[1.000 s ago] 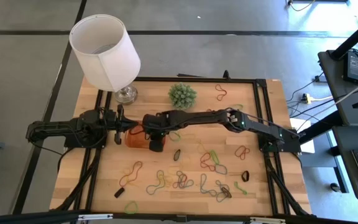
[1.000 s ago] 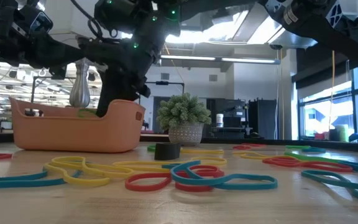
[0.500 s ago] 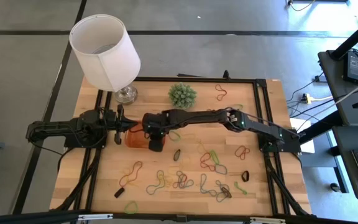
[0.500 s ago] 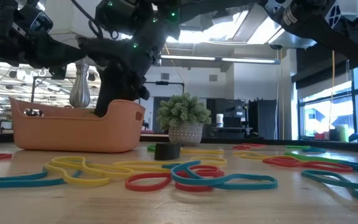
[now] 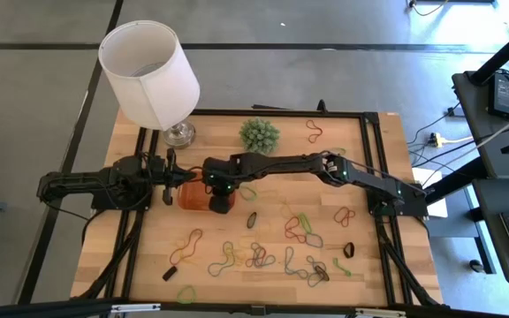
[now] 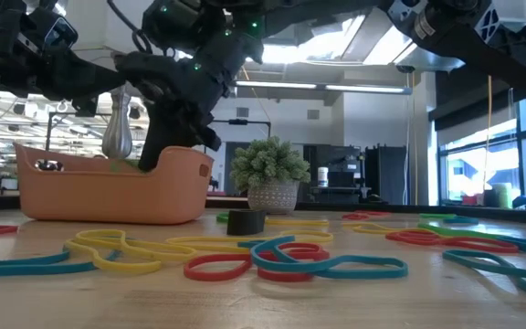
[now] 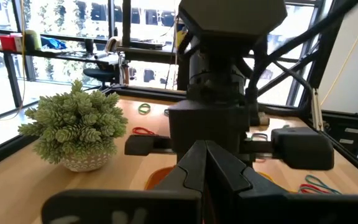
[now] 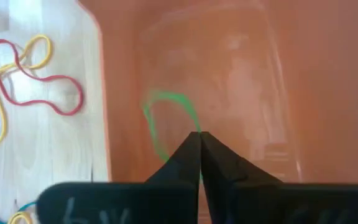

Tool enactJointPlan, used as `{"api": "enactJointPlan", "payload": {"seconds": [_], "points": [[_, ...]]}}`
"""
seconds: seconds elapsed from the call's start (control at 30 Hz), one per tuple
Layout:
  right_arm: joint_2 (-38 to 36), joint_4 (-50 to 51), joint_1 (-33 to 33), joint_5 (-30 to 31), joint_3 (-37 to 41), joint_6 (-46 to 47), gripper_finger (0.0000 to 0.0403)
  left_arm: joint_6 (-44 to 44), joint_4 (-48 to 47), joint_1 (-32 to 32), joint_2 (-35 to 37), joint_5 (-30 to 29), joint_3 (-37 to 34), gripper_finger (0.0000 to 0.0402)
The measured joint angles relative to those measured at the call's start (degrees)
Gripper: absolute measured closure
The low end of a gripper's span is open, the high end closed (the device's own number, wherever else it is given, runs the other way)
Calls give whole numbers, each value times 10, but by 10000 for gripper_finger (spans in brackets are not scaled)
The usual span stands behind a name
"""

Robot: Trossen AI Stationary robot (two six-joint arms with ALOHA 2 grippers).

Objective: Pick and place rubber bands into bin
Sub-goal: Put the green rubber band into the orange bin, then put the red rubber band into the orange bin

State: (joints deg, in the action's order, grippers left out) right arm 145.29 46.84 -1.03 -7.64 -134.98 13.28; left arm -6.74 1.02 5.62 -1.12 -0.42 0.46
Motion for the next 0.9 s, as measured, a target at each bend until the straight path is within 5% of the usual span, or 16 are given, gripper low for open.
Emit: {"api": "enactJointPlan", "payload": {"seconds": [0.2, 0.63, 0.9], "points": [[0, -3, -1, 0, 0, -13, 378, 0, 0, 0, 0, 0, 0, 398], [-4, 0, -2, 0, 0, -30, 193, -8, 0, 0, 0, 0, 0, 398], [-43, -4, -4, 24, -1, -18, 212, -21, 9, 0, 0, -4, 0, 398]]}}
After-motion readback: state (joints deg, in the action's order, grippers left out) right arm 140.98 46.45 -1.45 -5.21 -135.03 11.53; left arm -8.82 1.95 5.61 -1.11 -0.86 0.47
